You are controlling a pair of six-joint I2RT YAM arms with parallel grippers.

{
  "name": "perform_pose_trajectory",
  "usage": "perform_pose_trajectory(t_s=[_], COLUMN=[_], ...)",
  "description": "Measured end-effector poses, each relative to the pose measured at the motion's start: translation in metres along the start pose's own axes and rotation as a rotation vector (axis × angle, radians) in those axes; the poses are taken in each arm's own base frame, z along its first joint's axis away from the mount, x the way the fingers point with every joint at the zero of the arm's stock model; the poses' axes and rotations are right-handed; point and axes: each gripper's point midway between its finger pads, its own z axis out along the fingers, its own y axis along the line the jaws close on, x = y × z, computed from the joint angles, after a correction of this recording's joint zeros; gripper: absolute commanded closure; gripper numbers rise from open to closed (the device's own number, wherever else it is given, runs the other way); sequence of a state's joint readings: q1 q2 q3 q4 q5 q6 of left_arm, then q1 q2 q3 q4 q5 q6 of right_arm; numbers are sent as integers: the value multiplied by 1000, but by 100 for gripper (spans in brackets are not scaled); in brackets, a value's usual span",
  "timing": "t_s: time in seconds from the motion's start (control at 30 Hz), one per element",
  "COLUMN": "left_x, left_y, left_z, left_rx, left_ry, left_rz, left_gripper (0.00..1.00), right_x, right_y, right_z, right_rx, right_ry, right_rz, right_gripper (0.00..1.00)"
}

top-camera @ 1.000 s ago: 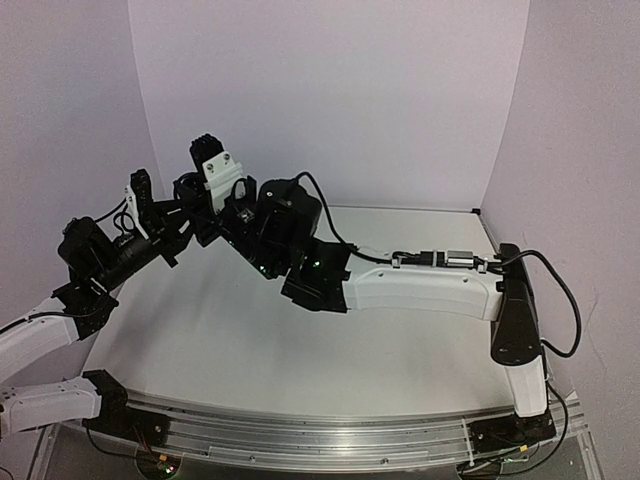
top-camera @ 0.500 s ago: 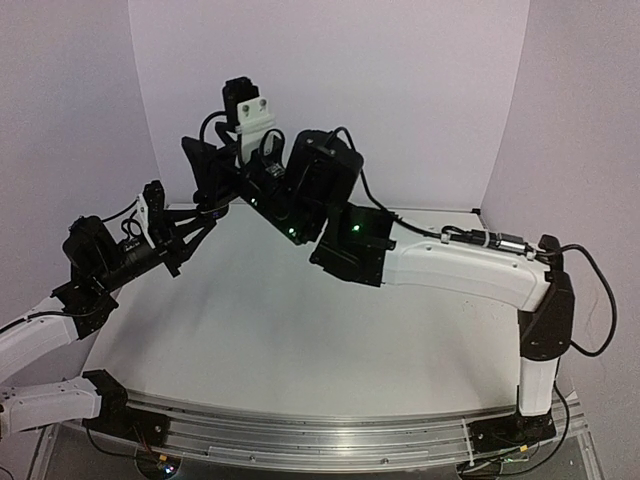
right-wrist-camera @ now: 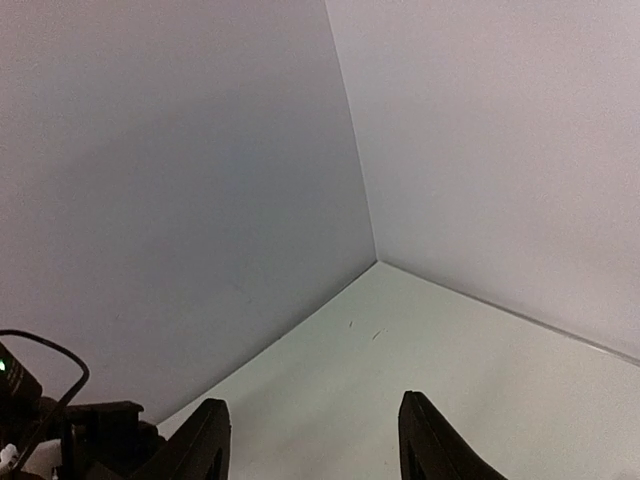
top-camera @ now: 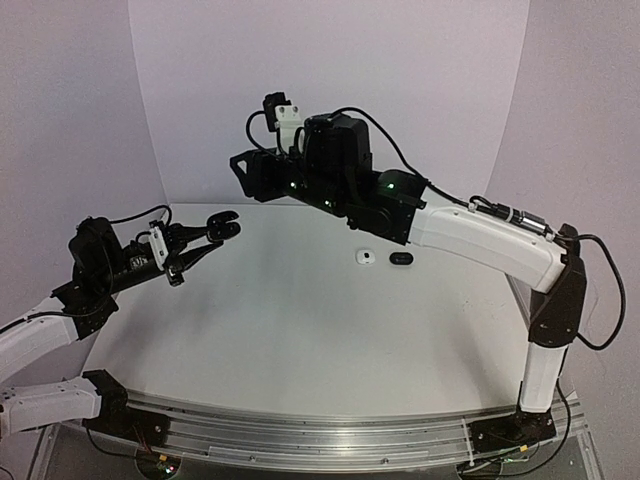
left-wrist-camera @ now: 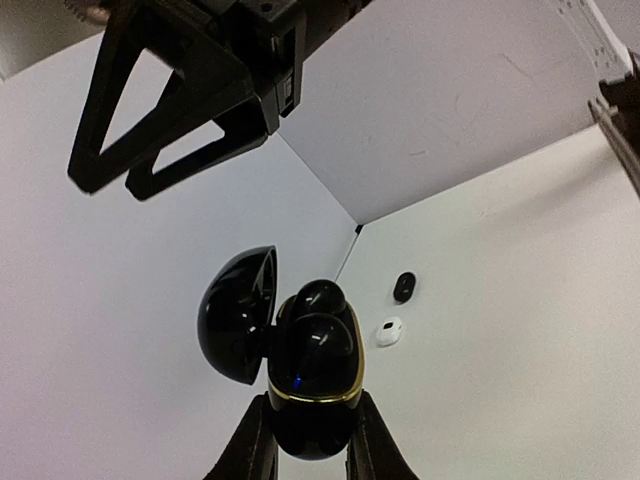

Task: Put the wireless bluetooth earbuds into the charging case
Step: Close the charging case with the earbuds inside, then pass from the left arm to the right

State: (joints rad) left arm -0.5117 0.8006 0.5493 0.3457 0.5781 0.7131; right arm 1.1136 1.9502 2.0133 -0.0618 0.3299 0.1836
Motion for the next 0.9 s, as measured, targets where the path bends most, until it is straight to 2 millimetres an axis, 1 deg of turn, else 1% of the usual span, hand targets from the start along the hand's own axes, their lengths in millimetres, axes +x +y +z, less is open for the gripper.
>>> perform_pose_trajectory(t_s=[0.1,0.23,0.37,0.5,0.63,0.7,0.77,0.83,0.9], left_x=[2,13,22,22,23,23,23,20,13], left_y=[-1,-9,-18,-16,-16,-16,-14,-10,-5], left_z=[0,-2,-4,-5,-5,-5,-3,2,7], left_rx=[-2,10,29,24,20,23,34,45,58], left_ry=[6,29,45,48,53,56,65,69,58], left_rz=[168,363,485,535,520,478,388,251,88], left_gripper=[100,100,100,100,100,100,100,100,100], right_x=[17,36,44,45,54,57,58,56,52], right_y=[3,2,1,4,6,6,5,5,0], right_z=[0,1,1,1,2,2,2,1,0], right_rx=[-8,-3,-6,-25,-45,-48,-57,-74,-92], right_ry=[53,105,128,135,156,168,174,176,178], right_rz=[3,-1,-3,-3,-3,-3,-2,3,15], right_gripper=[42,41,41,41,37,34,31,26,21])
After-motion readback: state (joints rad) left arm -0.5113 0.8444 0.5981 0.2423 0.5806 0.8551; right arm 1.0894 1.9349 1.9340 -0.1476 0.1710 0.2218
